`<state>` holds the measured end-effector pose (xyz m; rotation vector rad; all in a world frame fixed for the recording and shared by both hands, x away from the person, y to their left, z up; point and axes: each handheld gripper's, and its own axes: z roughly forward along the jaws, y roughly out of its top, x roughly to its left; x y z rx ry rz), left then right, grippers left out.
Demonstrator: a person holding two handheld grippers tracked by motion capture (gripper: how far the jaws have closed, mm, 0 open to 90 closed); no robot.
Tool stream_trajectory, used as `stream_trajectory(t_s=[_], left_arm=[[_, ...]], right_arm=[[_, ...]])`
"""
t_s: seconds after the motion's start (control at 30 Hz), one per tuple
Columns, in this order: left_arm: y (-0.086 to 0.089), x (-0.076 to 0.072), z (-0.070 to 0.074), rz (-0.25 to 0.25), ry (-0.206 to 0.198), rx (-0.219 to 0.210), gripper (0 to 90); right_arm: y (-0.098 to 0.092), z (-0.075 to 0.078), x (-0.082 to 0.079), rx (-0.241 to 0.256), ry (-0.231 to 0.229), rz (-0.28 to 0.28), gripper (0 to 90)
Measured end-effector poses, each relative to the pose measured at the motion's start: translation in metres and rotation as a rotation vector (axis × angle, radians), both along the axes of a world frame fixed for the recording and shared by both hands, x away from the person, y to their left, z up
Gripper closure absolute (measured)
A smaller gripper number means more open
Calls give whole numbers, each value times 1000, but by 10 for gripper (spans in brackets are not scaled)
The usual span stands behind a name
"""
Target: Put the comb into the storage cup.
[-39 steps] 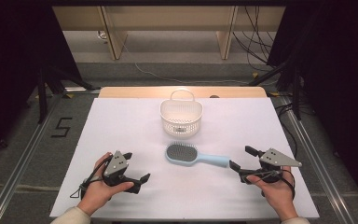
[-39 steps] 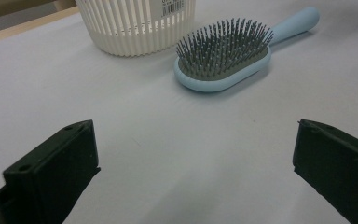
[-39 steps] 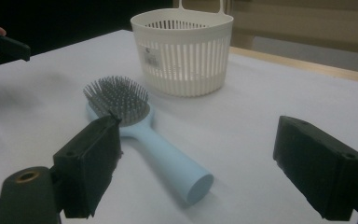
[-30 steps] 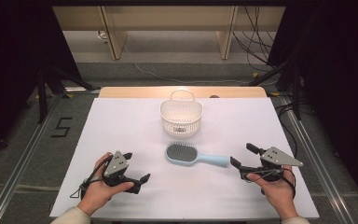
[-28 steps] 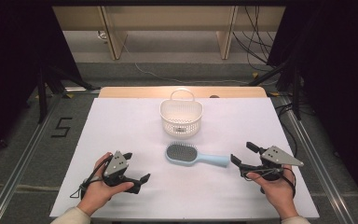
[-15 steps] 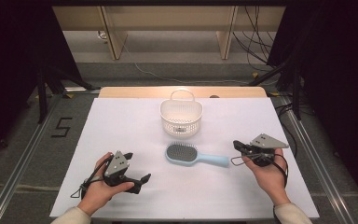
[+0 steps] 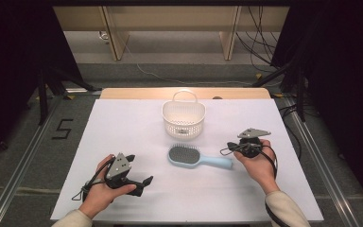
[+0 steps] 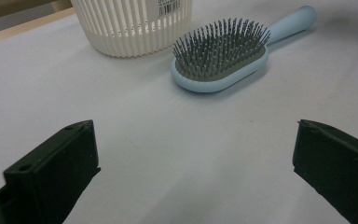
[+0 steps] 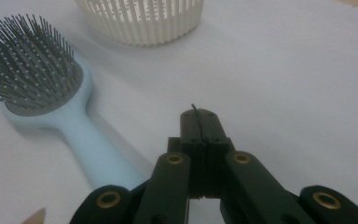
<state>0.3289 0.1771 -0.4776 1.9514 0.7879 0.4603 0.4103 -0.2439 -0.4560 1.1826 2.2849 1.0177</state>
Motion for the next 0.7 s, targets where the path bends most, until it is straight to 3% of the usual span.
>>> stream_trajectory(t_s=[0.2,0.7], left_arm=[[0,0,0,-2,0,0,0],[0,0,0,-1,0,0,0]], right_arm=[[8,-10,7,-20,87,14,900],[12,-15,6,-49,147,40,900]])
